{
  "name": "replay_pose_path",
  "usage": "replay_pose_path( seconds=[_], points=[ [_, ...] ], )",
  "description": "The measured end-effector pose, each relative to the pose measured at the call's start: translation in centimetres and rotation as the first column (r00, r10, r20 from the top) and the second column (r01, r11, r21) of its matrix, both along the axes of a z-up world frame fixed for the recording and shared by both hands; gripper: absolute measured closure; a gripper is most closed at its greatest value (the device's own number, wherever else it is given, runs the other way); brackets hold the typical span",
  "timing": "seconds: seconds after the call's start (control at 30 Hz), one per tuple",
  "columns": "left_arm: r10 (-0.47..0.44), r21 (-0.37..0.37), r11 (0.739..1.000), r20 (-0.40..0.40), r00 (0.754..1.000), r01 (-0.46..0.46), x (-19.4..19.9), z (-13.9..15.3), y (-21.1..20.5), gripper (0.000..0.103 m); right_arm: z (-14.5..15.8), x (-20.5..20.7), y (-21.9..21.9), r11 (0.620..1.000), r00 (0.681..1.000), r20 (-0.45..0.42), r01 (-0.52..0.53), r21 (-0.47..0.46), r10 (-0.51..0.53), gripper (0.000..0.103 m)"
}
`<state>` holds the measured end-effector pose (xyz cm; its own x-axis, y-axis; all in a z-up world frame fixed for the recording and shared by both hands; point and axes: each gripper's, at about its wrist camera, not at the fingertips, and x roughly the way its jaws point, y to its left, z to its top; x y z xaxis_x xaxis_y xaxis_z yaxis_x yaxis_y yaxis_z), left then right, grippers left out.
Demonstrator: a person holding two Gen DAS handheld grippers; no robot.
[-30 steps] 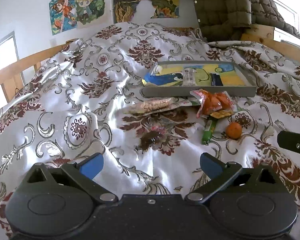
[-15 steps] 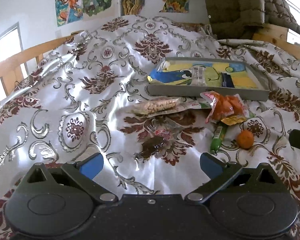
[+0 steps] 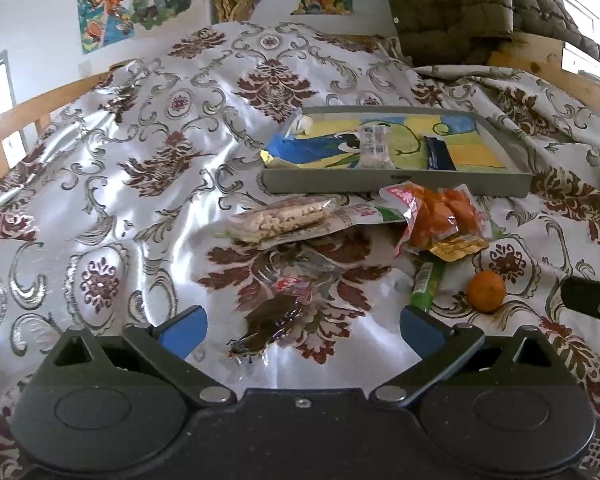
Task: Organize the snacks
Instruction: 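Grasp the green tube snack with the left tool while the right tool grasps the mandarin orange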
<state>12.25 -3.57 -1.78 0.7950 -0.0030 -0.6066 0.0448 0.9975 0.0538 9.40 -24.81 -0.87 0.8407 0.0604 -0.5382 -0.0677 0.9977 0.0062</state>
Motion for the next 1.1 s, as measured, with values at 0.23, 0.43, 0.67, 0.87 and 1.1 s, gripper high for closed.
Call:
replay_pose_path(
  seconds=[0.23,0.43,0.67,0.87,1.1],
  points=[
    [-0.086,-0.012,0.996,-0.022,0.996,0.086,1.8,-0.5,0.2,0.001,-0.8,2.1,0.4,0.994,0.996,0.003,-0.086,-0.070,0.086,0.000],
    [-0.189,-0.065,0.980,-0.033,0.981,0.187,3.1,-0.4,0.2,0.001,-1.9,3.5,0.4,0.983,0.986,-0.012,-0.164,-0.086,0.164,0.000],
    [-0.302,-0.062,0.953,-0.061,0.951,0.298,5.5,-0.3,-1.8,0.001,-3.1,4.4,1.0,0.972,0.976,-0.046,-0.218,-0.090,0.215,0.010],
    [-0.355,-0.184,0.926,-0.134,0.925,0.329,7.7,-1.3,-2.2,0.007,-4.1,5.0,1.9,0.956,0.957,-0.093,-0.283,-0.073,0.276,0.027],
    [-0.360,-0.257,0.917,-0.201,0.911,0.305,8.8,-2.4,-2.1,0.030,-4.8,5.4,2.3,0.950,0.950,-0.102,-0.302,-0.081,0.294,0.050]
  ],
)
